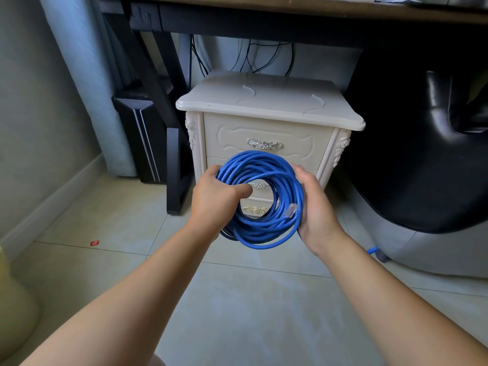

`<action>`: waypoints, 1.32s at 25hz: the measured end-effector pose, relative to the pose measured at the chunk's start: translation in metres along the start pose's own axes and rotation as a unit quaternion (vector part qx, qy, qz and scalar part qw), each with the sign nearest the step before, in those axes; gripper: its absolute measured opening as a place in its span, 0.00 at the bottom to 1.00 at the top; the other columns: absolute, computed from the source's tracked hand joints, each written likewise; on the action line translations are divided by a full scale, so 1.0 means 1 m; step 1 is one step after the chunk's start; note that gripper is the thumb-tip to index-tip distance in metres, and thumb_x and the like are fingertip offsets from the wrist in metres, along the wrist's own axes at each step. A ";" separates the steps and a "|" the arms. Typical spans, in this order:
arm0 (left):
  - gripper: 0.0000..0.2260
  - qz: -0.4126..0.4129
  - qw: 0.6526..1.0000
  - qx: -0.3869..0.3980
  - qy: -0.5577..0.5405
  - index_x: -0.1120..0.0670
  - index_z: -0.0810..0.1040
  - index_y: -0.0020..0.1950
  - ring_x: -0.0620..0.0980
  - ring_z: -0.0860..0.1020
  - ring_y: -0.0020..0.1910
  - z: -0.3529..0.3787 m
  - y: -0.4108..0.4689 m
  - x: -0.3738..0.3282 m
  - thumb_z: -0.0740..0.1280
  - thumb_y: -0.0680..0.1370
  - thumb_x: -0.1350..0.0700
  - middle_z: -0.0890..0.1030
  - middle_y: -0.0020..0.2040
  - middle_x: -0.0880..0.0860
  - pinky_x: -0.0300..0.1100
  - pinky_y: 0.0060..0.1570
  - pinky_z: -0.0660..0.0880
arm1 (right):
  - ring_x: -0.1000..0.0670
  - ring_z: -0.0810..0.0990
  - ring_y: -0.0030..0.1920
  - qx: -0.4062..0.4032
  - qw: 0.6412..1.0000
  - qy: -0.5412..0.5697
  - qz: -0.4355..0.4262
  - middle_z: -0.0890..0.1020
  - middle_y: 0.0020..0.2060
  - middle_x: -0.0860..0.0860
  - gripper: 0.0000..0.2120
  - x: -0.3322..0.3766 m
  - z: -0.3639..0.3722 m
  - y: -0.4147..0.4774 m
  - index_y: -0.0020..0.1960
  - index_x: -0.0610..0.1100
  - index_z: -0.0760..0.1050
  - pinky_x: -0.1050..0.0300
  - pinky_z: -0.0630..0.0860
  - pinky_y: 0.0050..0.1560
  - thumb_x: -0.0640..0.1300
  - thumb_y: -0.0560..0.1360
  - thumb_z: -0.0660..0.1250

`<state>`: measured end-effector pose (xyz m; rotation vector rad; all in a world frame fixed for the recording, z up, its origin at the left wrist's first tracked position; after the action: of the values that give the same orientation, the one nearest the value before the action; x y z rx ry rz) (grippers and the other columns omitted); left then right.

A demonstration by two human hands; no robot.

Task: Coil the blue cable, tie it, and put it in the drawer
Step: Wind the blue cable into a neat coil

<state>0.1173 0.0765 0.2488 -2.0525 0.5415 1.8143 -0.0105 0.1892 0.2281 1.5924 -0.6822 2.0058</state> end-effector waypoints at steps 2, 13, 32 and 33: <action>0.14 -0.022 0.999 -0.017 -0.032 0.55 0.75 0.43 0.52 0.73 0.30 -0.001 0.002 0.001 0.71 0.60 0.59 0.75 0.32 0.50 0.47 0.34 0.73 | 0.44 0.80 0.60 -0.029 0.999 0.022 0.028 0.80 0.62 0.45 0.32 0.001 0.002 -0.002 0.66 0.52 0.76 0.42 0.74 0.64 0.71 0.70 0.61; 0.11 -0.061 0.981 -0.126 -0.138 0.53 0.74 0.47 0.54 0.75 0.34 0.012 -0.004 0.004 0.70 0.68 0.61 0.77 0.39 0.55 0.47 0.35 0.75 | 0.44 0.78 0.65 0.017 0.996 0.046 0.081 0.78 0.66 0.54 0.55 -0.008 0.019 -0.012 0.73 0.61 0.63 0.45 0.74 0.56 0.78 0.50 0.72; 0.11 -0.045 0.967 0.224 -0.110 0.53 0.77 0.54 0.49 0.82 0.48 0.008 -0.021 0.003 0.73 0.75 0.59 0.83 0.45 0.50 0.46 0.54 0.77 | 0.43 0.81 0.45 -0.121 0.992 0.016 0.008 0.81 0.42 0.46 0.21 0.009 -0.008 0.002 0.53 0.43 0.76 0.42 0.79 0.54 0.31 0.62 0.70; 0.16 -0.060 0.962 0.253 -0.078 0.51 0.77 0.59 0.47 0.82 0.53 0.004 -0.019 0.004 0.75 0.73 0.54 0.84 0.50 0.48 0.49 0.60 0.76 | 0.42 0.82 0.45 -0.125 0.992 -0.007 -0.009 0.81 0.43 0.46 0.24 0.014 -0.010 0.003 0.54 0.44 0.76 0.43 0.80 0.50 0.33 0.59 0.70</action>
<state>0.1240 0.0943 0.2446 -1.5511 0.7284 1.5496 -0.0224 0.1944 0.2394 1.4605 -0.8844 1.8164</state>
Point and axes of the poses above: each hand's wrist, its own y-axis towards the middle knuckle, its own z-axis out of the palm, x = y × z, the point moved 1 cm from there along y, towards the middle knuckle
